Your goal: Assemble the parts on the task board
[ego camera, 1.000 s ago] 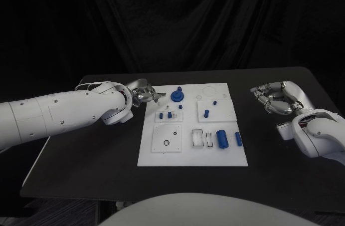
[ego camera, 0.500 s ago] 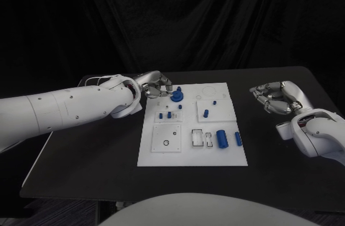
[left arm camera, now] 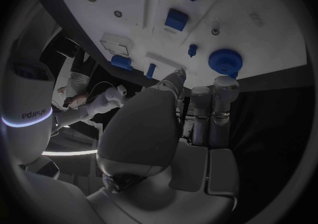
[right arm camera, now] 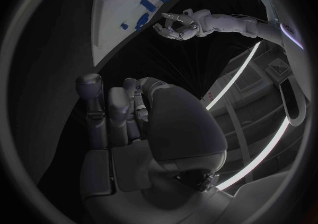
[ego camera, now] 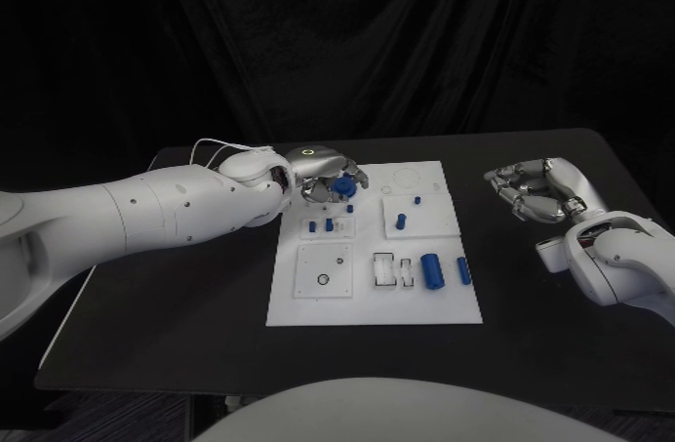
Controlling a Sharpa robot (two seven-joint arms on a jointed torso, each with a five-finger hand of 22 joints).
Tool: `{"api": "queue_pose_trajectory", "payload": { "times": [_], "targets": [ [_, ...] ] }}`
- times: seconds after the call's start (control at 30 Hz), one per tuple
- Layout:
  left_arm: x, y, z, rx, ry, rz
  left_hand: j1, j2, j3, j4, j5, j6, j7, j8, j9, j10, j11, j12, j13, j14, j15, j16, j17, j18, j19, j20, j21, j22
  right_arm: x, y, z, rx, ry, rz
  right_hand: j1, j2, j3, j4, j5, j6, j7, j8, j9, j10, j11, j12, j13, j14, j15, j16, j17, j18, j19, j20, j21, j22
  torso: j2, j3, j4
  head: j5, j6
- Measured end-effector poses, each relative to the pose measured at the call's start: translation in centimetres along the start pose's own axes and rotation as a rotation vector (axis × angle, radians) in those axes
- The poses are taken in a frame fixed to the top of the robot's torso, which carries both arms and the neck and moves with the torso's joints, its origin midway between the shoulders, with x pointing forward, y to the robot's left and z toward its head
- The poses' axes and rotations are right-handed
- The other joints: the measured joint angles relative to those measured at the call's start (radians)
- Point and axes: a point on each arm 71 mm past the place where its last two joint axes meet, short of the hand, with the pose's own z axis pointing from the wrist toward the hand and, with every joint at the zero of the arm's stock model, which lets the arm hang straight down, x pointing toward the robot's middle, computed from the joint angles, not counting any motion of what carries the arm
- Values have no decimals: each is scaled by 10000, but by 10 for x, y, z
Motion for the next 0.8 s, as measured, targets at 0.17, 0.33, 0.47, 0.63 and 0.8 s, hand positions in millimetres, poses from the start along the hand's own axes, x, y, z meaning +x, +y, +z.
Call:
{"api": "queue_pose_trajectory", "payload": {
  "times": [0.17, 0.33, 0.47, 0.63, 0.8],
  "targets": [
    [6, -1, 7, 201, 216, 573, -78, -78, -16, -15, 0, 63, -17, 0, -193, 70, 70, 72, -52, 21, 21, 157, 106, 0, 6, 5, 2, 63, 1, 0, 0, -12, 22, 10, 0, 0, 0, 0, 0, 0, 0, 0, 0, 0, 0, 0, 0, 0, 0, 0, 0, 0, 0, 0, 0, 1, 7, -5, -23, 35, 0],
    [10, -1, 10, 233, 342, 840, -131, -131, 0, -56, -40, 285, 65, 0, -387, 278, 132, 260, -61, 128, 53, 319, 284, -1, 203, 27, 155, 221, 1, 1, 0, -24, 41, 20, 0, 0, 0, 0, 0, 0, 0, 0, -1, 0, 0, 0, 0, 0, 0, 0, 1, 0, 0, 0, 0, 8, 27, -11, -58, 88, 0],
    [12, 0, 12, 233, 441, 956, -198, -64, 0, -56, -40, 377, 93, 0, -473, 371, 117, 314, -61, 127, 54, 319, 290, 0, 253, 7, 155, 252, 1, 1, 0, -23, 48, 21, 0, 0, 0, 0, 0, 0, 0, 0, -1, 0, 0, 0, 1, 0, 0, 0, 1, 0, 0, 0, 0, 8, 45, -12, -74, 103, 0],
    [15, 1, 14, 170, 558, 1046, -318, -49, 44, -100, -40, 763, 187, 58, -612, 549, 111, 504, -24, 127, 53, 380, 264, 0, 288, 42, 155, 303, 1, 1, -1, -27, 63, 25, 0, 0, 0, 0, 0, 0, 0, 0, -2, 0, 0, 0, 1, 0, 0, 0, 1, 0, 0, 0, 0, 7, 56, -12, -69, 97, 0],
    [20, 2, 15, 104, 677, 1060, -439, -86, 154, -66, -3, 1093, 341, 96, -730, 781, 171, 736, 130, 162, 89, 425, 249, -2, 360, 43, 155, 373, 1, 1, -1, -28, 74, 25, 0, 0, 0, 0, -1, 0, 0, 0, -2, 0, 0, 0, 1, 0, 0, 0, 1, 0, 0, 0, 0, 7, 47, -12, -56, 80, 0]
  ]
}}
